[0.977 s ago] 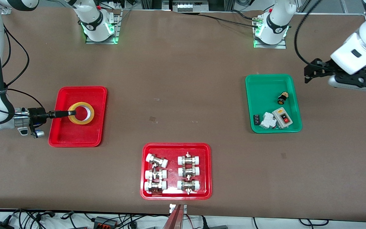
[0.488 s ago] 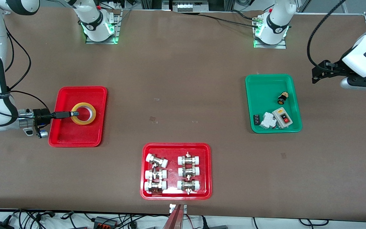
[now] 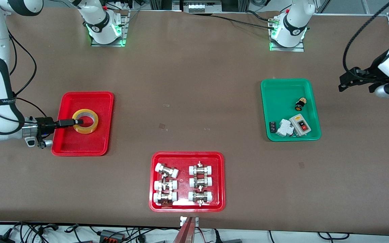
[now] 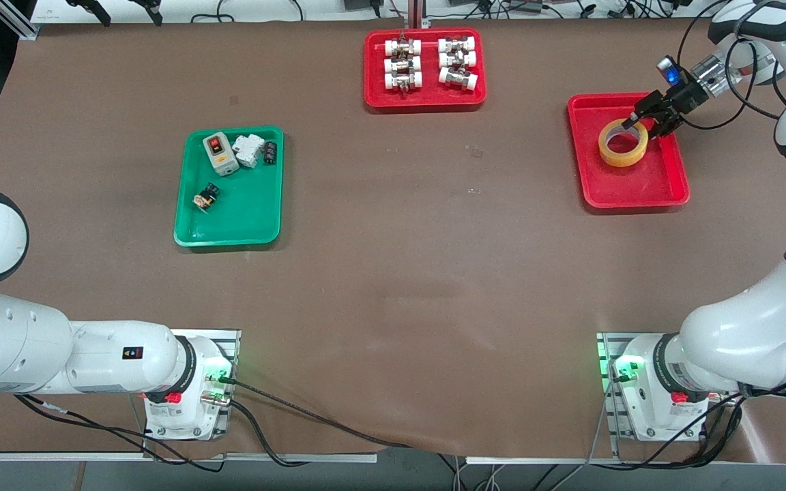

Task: Left arm passes tape to right arm into tray
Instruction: 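Lower the tape into the empty red tray with the right gripper, then open the right gripper and pull it back from the tape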

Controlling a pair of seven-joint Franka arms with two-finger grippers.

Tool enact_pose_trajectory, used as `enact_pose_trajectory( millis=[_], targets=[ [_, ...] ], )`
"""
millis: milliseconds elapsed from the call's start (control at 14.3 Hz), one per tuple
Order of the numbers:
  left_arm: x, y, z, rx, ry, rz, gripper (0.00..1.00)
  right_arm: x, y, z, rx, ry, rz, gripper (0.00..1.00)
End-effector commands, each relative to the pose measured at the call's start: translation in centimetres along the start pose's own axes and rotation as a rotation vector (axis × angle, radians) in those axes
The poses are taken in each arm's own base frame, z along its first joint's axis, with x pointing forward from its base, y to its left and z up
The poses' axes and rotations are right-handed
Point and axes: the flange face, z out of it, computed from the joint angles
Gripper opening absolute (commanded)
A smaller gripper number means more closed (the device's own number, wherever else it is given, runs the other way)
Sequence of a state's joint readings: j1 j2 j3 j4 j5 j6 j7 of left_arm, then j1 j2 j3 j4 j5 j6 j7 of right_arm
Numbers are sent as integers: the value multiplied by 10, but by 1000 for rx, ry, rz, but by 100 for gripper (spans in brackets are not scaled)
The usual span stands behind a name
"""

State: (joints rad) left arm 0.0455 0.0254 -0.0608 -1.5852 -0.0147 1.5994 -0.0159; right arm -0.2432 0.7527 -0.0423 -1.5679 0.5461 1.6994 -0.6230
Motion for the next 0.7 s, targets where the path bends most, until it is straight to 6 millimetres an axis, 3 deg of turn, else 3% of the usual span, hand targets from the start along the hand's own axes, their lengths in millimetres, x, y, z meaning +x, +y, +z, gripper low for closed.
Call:
enact_pose_trajectory(
  millis=[0,140,279,419,628],
  targets=[
    [5,-10,-1,-21,27,-17,100,9,-36,-20,-194,-4,-104,100],
    [5,-11,0,-21,24,-20,100,9,-52,-34,-312,-22,-138,100],
    [5,-12,-1,-20,25,-22,100,1,-73,-67,-379,5,-135,100],
    [7,-13,0,-17,24,-22,100,-11,-111,-106,-494,49,-52,100],
    [8,-13,2,-17,21,-22,100,-13,-164,-139,-529,117,166,100]
  ],
)
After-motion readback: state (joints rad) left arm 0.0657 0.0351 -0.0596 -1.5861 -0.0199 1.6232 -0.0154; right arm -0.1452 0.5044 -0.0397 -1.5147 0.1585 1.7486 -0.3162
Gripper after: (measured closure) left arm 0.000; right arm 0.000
